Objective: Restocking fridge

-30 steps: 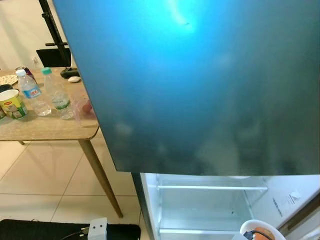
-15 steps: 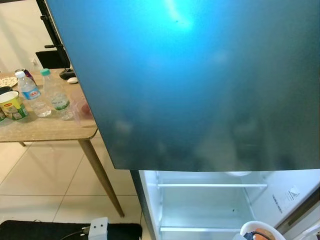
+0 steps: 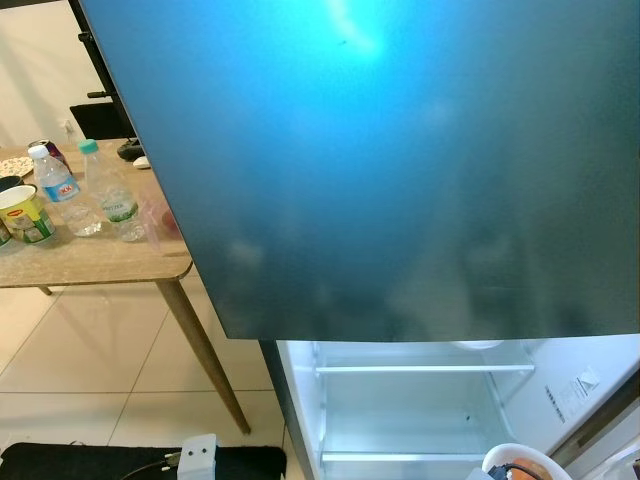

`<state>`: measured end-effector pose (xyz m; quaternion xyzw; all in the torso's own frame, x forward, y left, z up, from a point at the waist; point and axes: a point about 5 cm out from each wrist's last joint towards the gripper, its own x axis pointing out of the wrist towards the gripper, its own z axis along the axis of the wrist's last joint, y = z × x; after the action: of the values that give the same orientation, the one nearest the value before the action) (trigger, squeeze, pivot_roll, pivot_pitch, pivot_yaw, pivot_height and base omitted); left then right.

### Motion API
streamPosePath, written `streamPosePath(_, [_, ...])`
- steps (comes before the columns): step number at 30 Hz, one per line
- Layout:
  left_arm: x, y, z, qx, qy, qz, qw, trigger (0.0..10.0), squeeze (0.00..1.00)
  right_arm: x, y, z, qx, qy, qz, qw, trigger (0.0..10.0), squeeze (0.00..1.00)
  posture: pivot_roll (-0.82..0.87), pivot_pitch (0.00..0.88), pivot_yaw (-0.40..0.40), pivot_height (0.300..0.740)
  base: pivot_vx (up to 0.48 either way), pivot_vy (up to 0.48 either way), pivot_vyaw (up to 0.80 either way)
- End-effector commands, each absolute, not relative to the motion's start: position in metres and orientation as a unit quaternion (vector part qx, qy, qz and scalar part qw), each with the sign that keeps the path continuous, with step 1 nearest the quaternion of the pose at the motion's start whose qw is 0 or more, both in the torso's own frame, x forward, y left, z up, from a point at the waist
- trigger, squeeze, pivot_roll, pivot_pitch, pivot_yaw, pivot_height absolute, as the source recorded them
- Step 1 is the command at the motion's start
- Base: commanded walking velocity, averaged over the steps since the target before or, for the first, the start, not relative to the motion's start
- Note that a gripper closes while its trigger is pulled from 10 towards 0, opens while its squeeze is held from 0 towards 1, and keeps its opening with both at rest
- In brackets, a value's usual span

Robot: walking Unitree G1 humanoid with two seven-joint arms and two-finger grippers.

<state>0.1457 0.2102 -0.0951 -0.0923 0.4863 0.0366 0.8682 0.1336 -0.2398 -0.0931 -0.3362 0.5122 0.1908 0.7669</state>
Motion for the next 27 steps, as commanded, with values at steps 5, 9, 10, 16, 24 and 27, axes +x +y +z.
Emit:
streamPosePath(5, [0.142, 0.2119, -0.0964, -0.086, 0.496, 0.035, 0.864, 10.0, 0.0, 0.1332, -0.2475, -0.0915, -0.342, 0.517, 0.176, 0.764, 10.0, 0.0, -0.09, 0.0, 0.017, 0.74, -0.292, 0.0, 0.0])
streamPosePath(9, [0.142, 0.2116, -0.0965, -0.086, 0.496, 0.034, 0.863, 10.0, 0.0, 0.1333, -0.2473, -0.0915, -0.342, 0.517, 0.176, 0.765, 10.0, 0.0, -0.09, 0.0, 0.017, 0.74, -0.302, 0.0, 0.0])
streamPosePath(10, [0.1421, 0.2114, -0.0965, -0.086, 0.496, 0.033, 0.863, 10.0, 0.0, 0.1333, -0.2472, -0.0915, -0.342, 0.517, 0.176, 0.765, 10.0, 0.0, -0.09, 0.0, 0.018, 0.74, -0.311, 0.0, 0.0])
streamPosePath(16, [0.1421, 0.2105, -0.0966, -0.086, 0.497, 0.031, 0.863, 10.0, 0.0, 0.133, -0.2469, -0.0917, -0.342, 0.517, 0.177, 0.764, 10.0, 0.0, -0.09, 0.0, 0.019, 0.74, -0.397, 0.0, 0.0])
streamPosePath(24, [0.1421, 0.2104, -0.0966, -0.086, 0.497, 0.031, 0.863, 10.0, 0.0, 0.1326, -0.2464, -0.092, -0.341, 0.518, 0.178, 0.764, 10.0, 0.0, -0.09, 0.0, 0.019, 0.74, -0.48, 0.0, 0.0])
streamPosePath(27, [0.142, 0.2104, -0.0967, -0.086, 0.497, 0.031, 0.863, 10.0, 0.0, 0.1324, -0.2461, -0.0921, -0.341, 0.518, 0.178, 0.764, 10.0, 0.0, -0.1, 0.0, 0.019, 0.74, -0.48, 0.0, 0.0])
